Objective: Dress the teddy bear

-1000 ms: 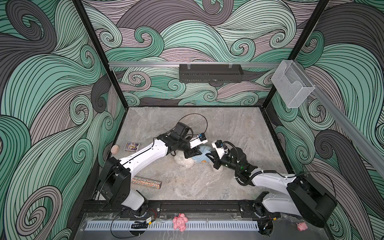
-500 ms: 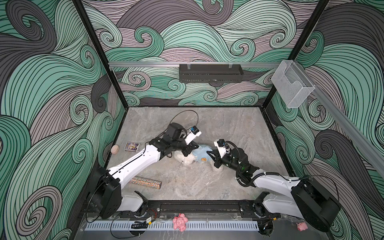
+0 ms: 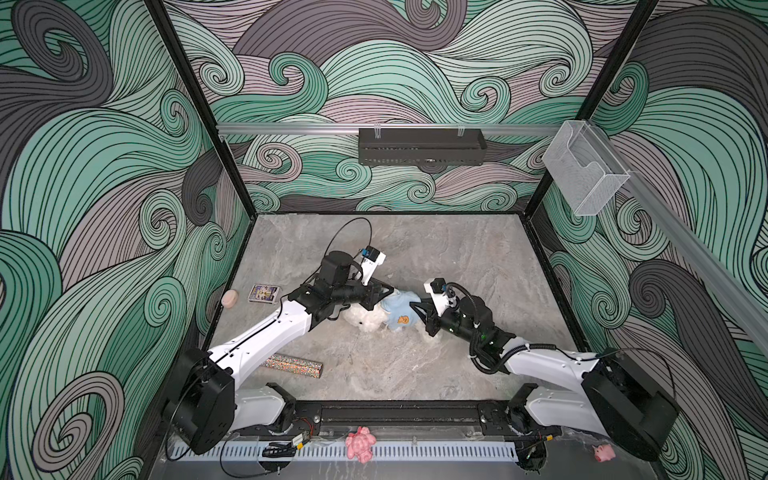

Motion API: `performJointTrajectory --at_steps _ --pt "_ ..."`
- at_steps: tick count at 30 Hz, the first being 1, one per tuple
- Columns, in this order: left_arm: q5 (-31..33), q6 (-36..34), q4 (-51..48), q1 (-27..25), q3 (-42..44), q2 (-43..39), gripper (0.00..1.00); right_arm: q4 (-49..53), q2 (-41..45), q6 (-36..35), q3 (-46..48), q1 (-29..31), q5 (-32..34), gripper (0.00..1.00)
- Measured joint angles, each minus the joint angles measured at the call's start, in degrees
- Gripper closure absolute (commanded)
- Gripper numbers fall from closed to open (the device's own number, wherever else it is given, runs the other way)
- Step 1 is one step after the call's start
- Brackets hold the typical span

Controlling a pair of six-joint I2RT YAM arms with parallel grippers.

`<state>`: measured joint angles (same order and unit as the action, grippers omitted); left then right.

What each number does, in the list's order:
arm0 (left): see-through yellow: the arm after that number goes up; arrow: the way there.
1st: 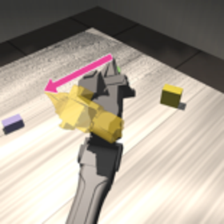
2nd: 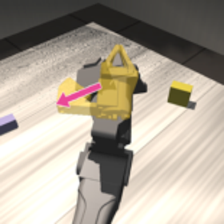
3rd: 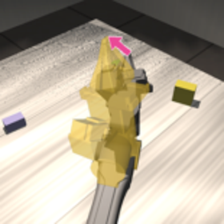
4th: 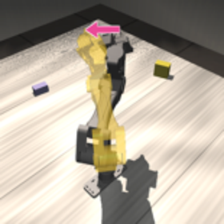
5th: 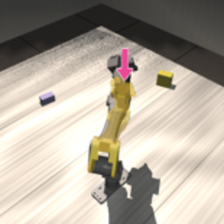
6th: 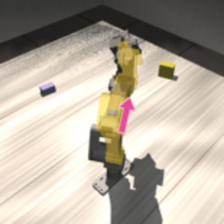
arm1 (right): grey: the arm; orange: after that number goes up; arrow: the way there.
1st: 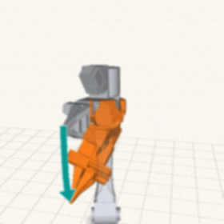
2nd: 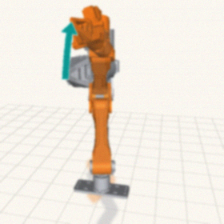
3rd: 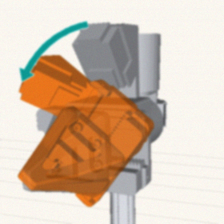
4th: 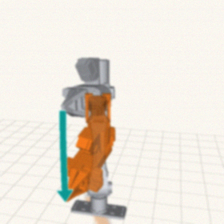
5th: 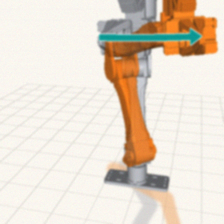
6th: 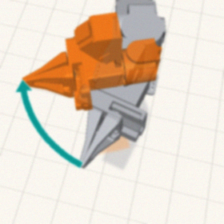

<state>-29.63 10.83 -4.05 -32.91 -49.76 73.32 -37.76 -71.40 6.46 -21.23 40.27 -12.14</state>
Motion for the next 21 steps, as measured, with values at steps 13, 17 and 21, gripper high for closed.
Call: performJointTrajectory --at_steps 13,17,21 --pt "1.09 -6.23 -2.93 -2.19 -0.79 1.46 1.0 5.97 5.75 -8.85 -1.81 0.35 -3.76 0.2" --pt "0.85 -6.27 -2.89 -2.32 -0.9 1.84 1.0 6.95 6.51 -11.41 -4.15 1.36 -3.34 0.19" --pt "0.55 -5.4 -2.67 -2.69 -1.09 2.01 1.0 6.14 4.5 -12.2 -6.08 2.75 -3.5 0.22"
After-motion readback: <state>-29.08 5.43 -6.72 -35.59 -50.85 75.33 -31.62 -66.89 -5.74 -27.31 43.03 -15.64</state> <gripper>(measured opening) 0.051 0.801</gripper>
